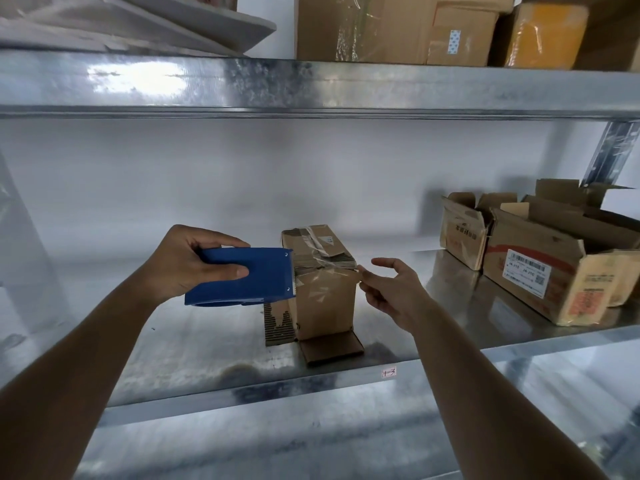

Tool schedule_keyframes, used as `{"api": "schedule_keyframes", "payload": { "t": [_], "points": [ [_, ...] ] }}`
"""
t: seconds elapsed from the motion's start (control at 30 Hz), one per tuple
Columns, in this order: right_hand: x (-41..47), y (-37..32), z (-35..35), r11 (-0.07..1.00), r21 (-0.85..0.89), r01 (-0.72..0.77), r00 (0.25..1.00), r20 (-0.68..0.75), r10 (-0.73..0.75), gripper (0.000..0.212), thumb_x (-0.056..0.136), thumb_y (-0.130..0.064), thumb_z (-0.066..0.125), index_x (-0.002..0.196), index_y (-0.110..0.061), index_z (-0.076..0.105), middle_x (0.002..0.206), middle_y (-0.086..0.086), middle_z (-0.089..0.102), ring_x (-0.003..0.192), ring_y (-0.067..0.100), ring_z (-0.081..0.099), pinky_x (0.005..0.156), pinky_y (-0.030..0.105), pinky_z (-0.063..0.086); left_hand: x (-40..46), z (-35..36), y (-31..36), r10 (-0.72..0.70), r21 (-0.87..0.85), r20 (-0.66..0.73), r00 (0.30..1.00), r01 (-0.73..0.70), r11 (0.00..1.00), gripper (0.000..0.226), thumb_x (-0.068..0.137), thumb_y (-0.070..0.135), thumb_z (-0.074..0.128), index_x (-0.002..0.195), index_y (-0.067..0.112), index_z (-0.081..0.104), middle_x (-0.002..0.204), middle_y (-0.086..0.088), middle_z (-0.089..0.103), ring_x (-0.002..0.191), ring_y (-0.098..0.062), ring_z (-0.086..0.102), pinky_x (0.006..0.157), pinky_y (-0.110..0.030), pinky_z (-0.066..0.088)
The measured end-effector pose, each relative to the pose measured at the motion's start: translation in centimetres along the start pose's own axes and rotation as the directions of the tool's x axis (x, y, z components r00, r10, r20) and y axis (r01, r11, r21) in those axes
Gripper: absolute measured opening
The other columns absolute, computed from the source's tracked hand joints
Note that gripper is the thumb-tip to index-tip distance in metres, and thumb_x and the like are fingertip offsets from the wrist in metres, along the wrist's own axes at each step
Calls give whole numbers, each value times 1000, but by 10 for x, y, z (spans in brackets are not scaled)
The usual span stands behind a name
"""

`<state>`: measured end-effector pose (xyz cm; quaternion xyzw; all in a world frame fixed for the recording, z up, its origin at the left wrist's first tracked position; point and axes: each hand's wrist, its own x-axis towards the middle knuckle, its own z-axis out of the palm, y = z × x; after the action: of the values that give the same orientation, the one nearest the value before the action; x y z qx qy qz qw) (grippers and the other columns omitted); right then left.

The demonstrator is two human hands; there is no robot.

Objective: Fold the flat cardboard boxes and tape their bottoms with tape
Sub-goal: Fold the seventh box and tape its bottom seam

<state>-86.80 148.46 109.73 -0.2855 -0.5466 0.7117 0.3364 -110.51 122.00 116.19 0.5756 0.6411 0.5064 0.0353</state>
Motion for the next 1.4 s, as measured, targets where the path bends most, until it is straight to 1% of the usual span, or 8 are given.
{"api": "schedule_keyframes", "payload": {
  "t": [0.23, 0.4, 0.5, 0.6, 0.67, 0.73, 1.1, 1.4],
  "points": [
    [0, -11, 8, 959, -282, -21, 997, -80, -1, 57, 76, -35, 93, 125, -29, 65, 118, 4, 68, 107, 23, 65, 81, 38, 64, 0, 2, -3, 2, 5, 4, 1000, -2, 1000, 37, 69, 15, 88, 105, 24, 82, 103, 1, 80, 96, -23, 77, 85, -48, 64],
    [4, 10, 14, 940, -332, 79, 958, -235, -163, 18, 87, -15, 84, 102, -21, 76, 107, 7, 76, 93, 23, 73, 81, 37, 64, -2, 1, -6, 8, -19, -15, 1000, -8, 1000, 38, 69, 14, 88, 104, 26, 82, 103, 0, 80, 96, -22, 77, 85, -46, 63],
    [-3, 13, 26, 702, -553, 448, 689, -286, -666, 14, 95, -18, 74, 108, -21, 74, 103, -4, 72, 88, 15, 72, 74, 19, 58, -2, -1, -8, 18, -9, -20, 1000, -19, 1000, 37, 69, 14, 88, 106, 18, 83, 104, -1, 80, 97, -24, 77, 86, -50, 63],
    [-10, 4, 42, 200, -619, 759, 383, 177, -907, 23, 98, -31, 74, 117, -19, 76, 113, -5, 72, 97, 7, 68, 83, 15, 52, -3, -2, -9, 24, -9, -45, 999, -24, 1000, 38, 69, 15, 88, 106, 18, 82, 104, -1, 80, 97, -25, 77, 86, -51, 63],
    [-7, 4, 48, 60, -590, 805, 412, 485, -771, 43, 97, -44, 70, 131, -18, 72, 133, -4, 69, 116, 9, 65, 101, 27, 51, -4, -2, -8, 29, -3, -52, 998, -29, 1000, 40, 69, 15, 88, 108, 17, 82, 105, -1, 80, 97, -26, 77, 87, -54, 62],
    [0, 11, 47, 1, -645, 764, 510, 603, -613, 55, 99, -52, 60, 144, -20, 61, 148, -3, 59, 136, 15, 56, 118, 43, 41, -4, -3, -7, 39, -10, -61, 997, -39, 999, 40, 68, 15, 89, 107, 22, 83, 105, -1, 80, 98, -26, 77, 86, -53, 63],
    [11, 32, 39, -170, -685, 708, 456, 628, -630, 57, 105, -52, 34, 150, -23, 53, 152, -2, 55, 147, 17, 44, 129, 50, 18, -4, -16, 25, 164, 41, -48, 985, -162, 986, 45, 65, 9, 90, 108, 17, 79, 100, 5, 80, 91, -17, 77, 81, -28, 63],
    [9, 35, 37, -186, -696, 694, 478, 638, -604, 62, 104, -53, 28, 155, -22, 45, 158, 0, 48, 151, 20, 37, 128, 49, 17, -2, -17, -6, 55, -10, -58, 997, -56, 998, 43, 67, 10, 89, 109, 16, 80, 101, 0, 81, 93, -22, 77, 84, -40, 64]
  ]
}}
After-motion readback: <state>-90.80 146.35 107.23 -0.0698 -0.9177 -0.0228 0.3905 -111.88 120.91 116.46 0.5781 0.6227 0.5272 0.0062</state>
